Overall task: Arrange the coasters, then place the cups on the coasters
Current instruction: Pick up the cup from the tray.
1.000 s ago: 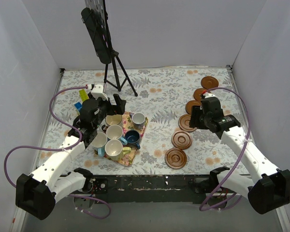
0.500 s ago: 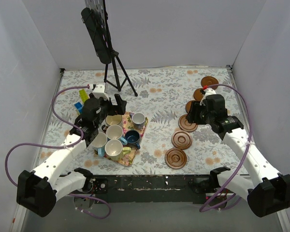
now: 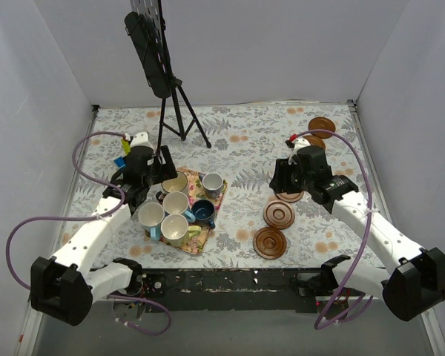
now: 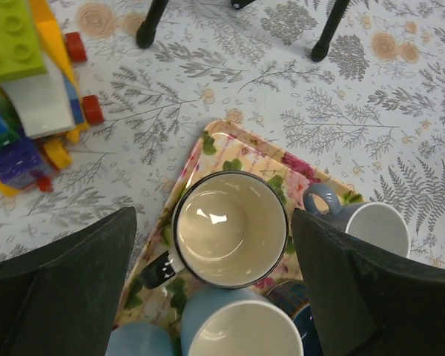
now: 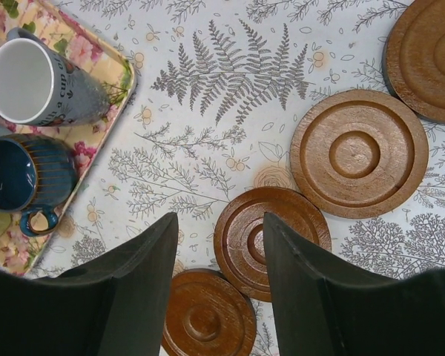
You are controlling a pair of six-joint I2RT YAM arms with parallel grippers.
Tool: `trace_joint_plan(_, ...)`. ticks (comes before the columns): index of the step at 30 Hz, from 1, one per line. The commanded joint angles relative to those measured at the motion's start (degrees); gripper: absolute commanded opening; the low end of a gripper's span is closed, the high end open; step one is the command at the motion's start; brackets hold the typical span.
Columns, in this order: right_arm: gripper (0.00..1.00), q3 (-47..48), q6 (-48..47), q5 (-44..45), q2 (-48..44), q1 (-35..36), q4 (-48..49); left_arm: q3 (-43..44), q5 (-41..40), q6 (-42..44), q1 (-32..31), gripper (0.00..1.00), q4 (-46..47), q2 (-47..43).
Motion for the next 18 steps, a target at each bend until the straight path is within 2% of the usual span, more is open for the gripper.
trace_joint_plan(1,0.57,0.8,-1.1,0.4,1.1,0.6,4.3,5.1,-0.1,-3.7,1.4,0.85,-12.6,-4.4)
trace_joint_plan(3,0.56,0.3,-1.1,-0.1,1.4,0.6,4.8,7.6,-2.8,-5.0,1.6,0.91,-20.2,-4.4)
trace_joint_plan(6,0.57,-0.7,-1.1,-0.3,0.9,0.8,5.1,10.6,-7.8,-10.3,3.4,0.92,-30.2,-3.9)
trace_joint_plan(9,0.57,-1.9,-1.1,-0.3,0.5,0.8,5.9,10.0,-7.0,-12.7,5.9,0.95,-36.1,-4.2)
trace_joint_plan(12,0.56,-2.8,-1.3,-0.6,0.3,0.9,6.5,10.0,-5.0,-12.7,10.8,0.83,-39.4,-4.3)
trace_joint_plan(15,0.56,-3.2,-1.9,-0.2,0.0,0.9,6.5,10.5,-3.1,-11.7,15.1,0.81,-40.1,-5.7)
trace_joint_plan(18,0.56,-3.8,-2.6,0.5,-0.8,0.9,6.4,10.4,3.0,-13.0,16.5,0.78,-43.1,-5.3)
